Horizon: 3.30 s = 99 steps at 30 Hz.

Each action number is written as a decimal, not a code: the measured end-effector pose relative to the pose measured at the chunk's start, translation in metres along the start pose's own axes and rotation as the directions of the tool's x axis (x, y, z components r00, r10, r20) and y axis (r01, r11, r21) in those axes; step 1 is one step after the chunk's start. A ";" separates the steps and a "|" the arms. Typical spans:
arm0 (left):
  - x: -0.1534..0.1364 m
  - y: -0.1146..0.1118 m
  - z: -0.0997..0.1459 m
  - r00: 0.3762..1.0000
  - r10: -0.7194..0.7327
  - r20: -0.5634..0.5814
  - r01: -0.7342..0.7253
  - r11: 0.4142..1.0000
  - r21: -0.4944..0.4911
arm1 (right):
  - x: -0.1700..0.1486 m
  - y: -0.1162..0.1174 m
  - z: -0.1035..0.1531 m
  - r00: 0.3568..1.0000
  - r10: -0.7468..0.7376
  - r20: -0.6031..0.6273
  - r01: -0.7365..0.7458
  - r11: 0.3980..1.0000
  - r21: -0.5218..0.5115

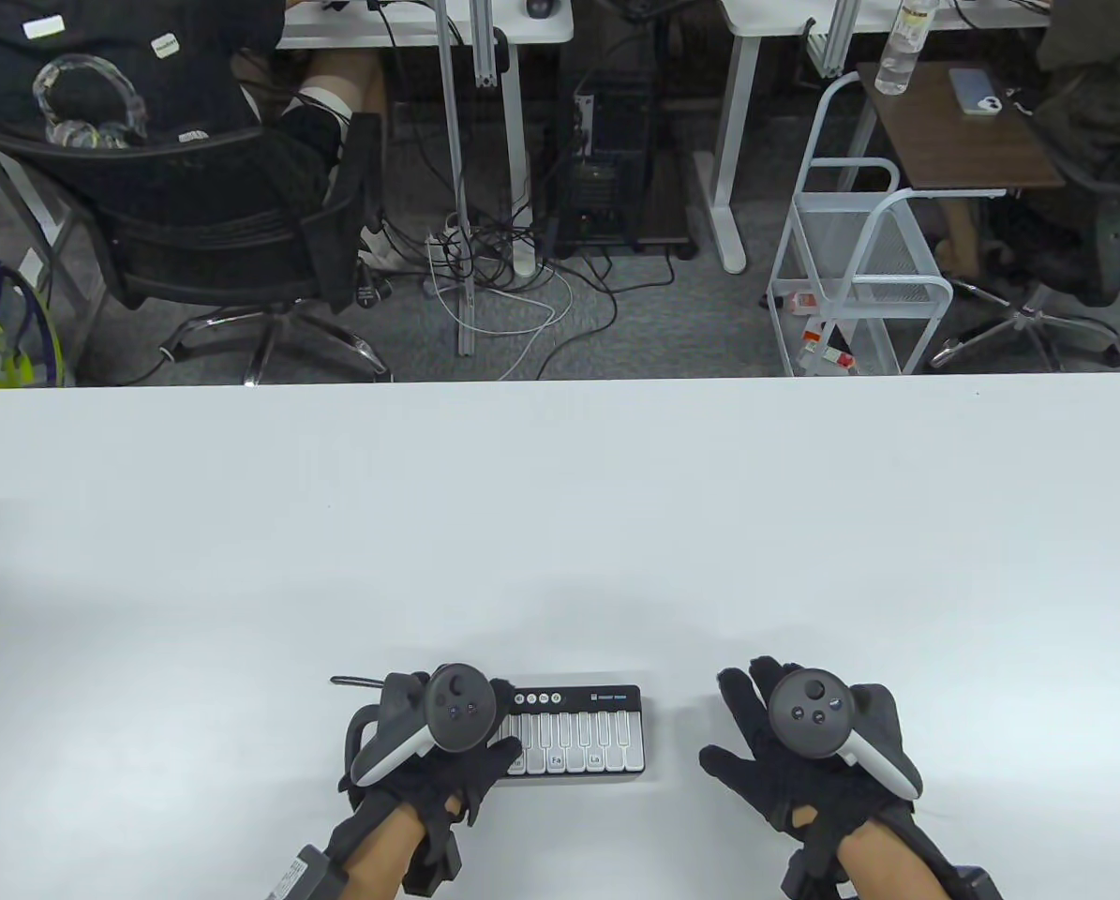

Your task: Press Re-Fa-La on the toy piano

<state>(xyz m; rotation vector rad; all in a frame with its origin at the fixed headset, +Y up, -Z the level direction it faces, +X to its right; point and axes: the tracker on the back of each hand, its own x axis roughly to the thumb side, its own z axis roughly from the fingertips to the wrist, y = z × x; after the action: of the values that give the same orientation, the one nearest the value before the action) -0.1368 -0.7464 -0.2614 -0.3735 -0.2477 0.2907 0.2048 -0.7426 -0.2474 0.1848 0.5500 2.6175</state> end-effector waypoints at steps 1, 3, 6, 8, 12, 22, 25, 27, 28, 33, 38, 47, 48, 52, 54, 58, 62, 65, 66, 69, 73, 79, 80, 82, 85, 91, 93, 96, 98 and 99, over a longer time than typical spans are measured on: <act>0.000 0.000 0.000 1.000 0.000 -0.001 0.000 1.000 0.000 | 0.000 0.000 0.000 1.000 0.000 0.001 0.000 1.000 -0.001; 0.000 0.000 0.000 1.000 0.003 -0.002 -0.003 1.000 0.000 | 0.000 0.000 0.000 1.000 -0.001 0.001 0.001 1.000 -0.001; 0.000 0.000 0.000 1.000 0.005 -0.003 -0.005 1.000 -0.001 | 0.000 0.000 0.000 1.000 -0.001 0.001 0.001 1.000 -0.002; -0.001 0.000 0.000 1.000 0.004 -0.002 -0.004 1.000 -0.003 | 0.000 0.000 0.000 1.000 0.001 -0.002 -0.001 1.000 -0.001; -0.001 0.000 0.000 1.000 0.005 -0.001 -0.005 1.000 -0.005 | -0.001 0.001 0.000 1.000 -0.001 -0.011 0.001 1.000 0.002; -0.001 0.000 0.000 1.000 -0.018 -0.008 0.018 1.000 -0.003 | 0.000 0.000 0.000 1.000 -0.001 -0.016 0.001 1.000 0.004; -0.002 0.001 0.001 1.000 -0.021 -0.008 0.021 1.000 -0.004 | 0.000 0.000 0.000 1.000 -0.002 -0.017 0.002 1.000 0.004; -0.003 0.001 0.001 1.000 -0.024 -0.016 0.024 1.000 -0.004 | -0.001 0.000 0.000 1.000 -0.003 -0.018 0.003 1.000 0.004; -0.004 0.002 0.002 1.000 -0.024 -0.017 0.024 1.000 -0.002 | -0.001 -0.001 0.000 1.000 -0.005 -0.017 0.005 1.000 0.003; -0.012 0.015 0.010 1.000 0.023 -0.002 -0.023 0.998 0.056 | -0.001 -0.002 0.000 1.000 -0.014 -0.013 0.014 1.000 -0.002; -0.023 0.032 0.024 0.999 0.048 -0.004 -0.047 0.992 0.118 | -0.002 -0.003 0.000 1.000 -0.019 -0.009 0.019 1.000 -0.010; -0.060 0.041 0.045 0.995 0.085 -0.060 -0.074 0.983 0.166 | -0.001 -0.003 0.000 1.000 -0.011 -0.006 0.011 1.000 -0.019; -0.064 0.040 0.045 0.993 0.097 -0.064 -0.086 0.983 0.163 | -0.001 -0.003 0.000 1.000 -0.010 -0.007 0.010 1.000 -0.019; -0.075 0.037 0.044 0.989 0.133 -0.061 -0.121 0.978 0.169 | -0.002 -0.003 0.000 1.000 -0.007 -0.009 0.007 1.000 -0.021; -0.079 0.036 0.043 0.987 0.144 -0.066 -0.131 0.977 0.167 | -0.002 -0.003 0.000 1.000 -0.009 -0.012 0.008 1.000 -0.024; -0.080 0.033 0.041 0.985 0.164 -0.063 -0.152 0.975 0.161 | -0.002 -0.003 0.000 1.000 -0.004 -0.018 0.003 0.999 -0.032; -0.079 0.031 0.041 0.986 0.156 -0.063 -0.144 0.977 0.157 | -0.002 -0.003 0.000 1.000 -0.001 -0.024 0.000 0.999 -0.034; -0.079 0.030 0.040 0.985 0.159 -0.066 -0.148 0.978 0.150 | -0.002 -0.003 0.000 1.000 0.002 -0.026 -0.003 0.999 -0.035; -0.080 0.029 0.039 0.985 0.158 -0.070 -0.147 0.978 0.147 | -0.002 -0.004 0.001 1.000 0.004 -0.026 -0.005 0.999 -0.036; -0.081 0.028 0.038 0.984 0.161 -0.080 -0.149 0.979 0.138 | -0.002 -0.004 0.001 1.000 0.007 -0.028 -0.008 0.999 -0.040; -0.081 0.027 0.038 0.984 0.158 -0.081 -0.146 0.980 0.136 | -0.003 -0.005 0.000 1.000 0.010 -0.030 -0.011 0.999 -0.045; -0.080 0.026 0.037 0.985 0.154 -0.082 -0.143 0.982 0.126 | -0.003 -0.006 0.000 0.999 0.008 -0.032 -0.010 0.999 -0.045; -0.079 0.027 0.037 0.985 0.155 -0.082 -0.144 0.982 0.125 | -0.003 -0.006 0.000 0.999 0.008 -0.033 -0.009 0.999 -0.045; -0.079 0.027 0.038 0.985 0.154 -0.082 -0.144 0.982 0.125 | -0.003 -0.006 0.000 0.999 0.007 -0.035 -0.009 0.999 -0.042; -0.079 0.027 0.038 0.985 0.155 -0.082 -0.144 0.982 0.121 | -0.003 -0.006 0.000 0.999 0.007 -0.036 -0.009 0.999 -0.042; -0.078 0.027 0.037 0.985 0.154 -0.082 -0.143 0.982 0.120 | -0.004 -0.006 0.000 0.999 0.005 -0.038 -0.006 0.999 -0.041; -0.078 0.026 0.037 0.985 0.153 -0.082 -0.143 0.982 0.120 | -0.004 -0.006 0.000 0.999 0.004 -0.038 -0.005 0.999 -0.041; -0.078 0.026 0.037 0.985 0.152 -0.082 -0.142 0.983 0.118 | -0.004 -0.006 0.001 0.999 0.003 -0.037 -0.005 0.999 -0.043; -0.078 0.026 0.037 0.985 0.152 -0.082 -0.142 0.983 0.116 | -0.004 -0.006 0.000 0.999 0.003 -0.037 -0.005 0.999 -0.043; -0.078 0.026 0.037 0.985 0.151 -0.082 -0.141 0.983 0.116 | -0.004 -0.006 0.001 0.999 0.003 -0.037 -0.004 0.999 -0.042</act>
<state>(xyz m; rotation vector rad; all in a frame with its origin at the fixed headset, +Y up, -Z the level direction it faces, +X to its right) -0.2256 -0.7364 -0.2524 -0.2959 -0.1150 0.4295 0.2109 -0.7390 -0.2497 0.1238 0.5071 2.6384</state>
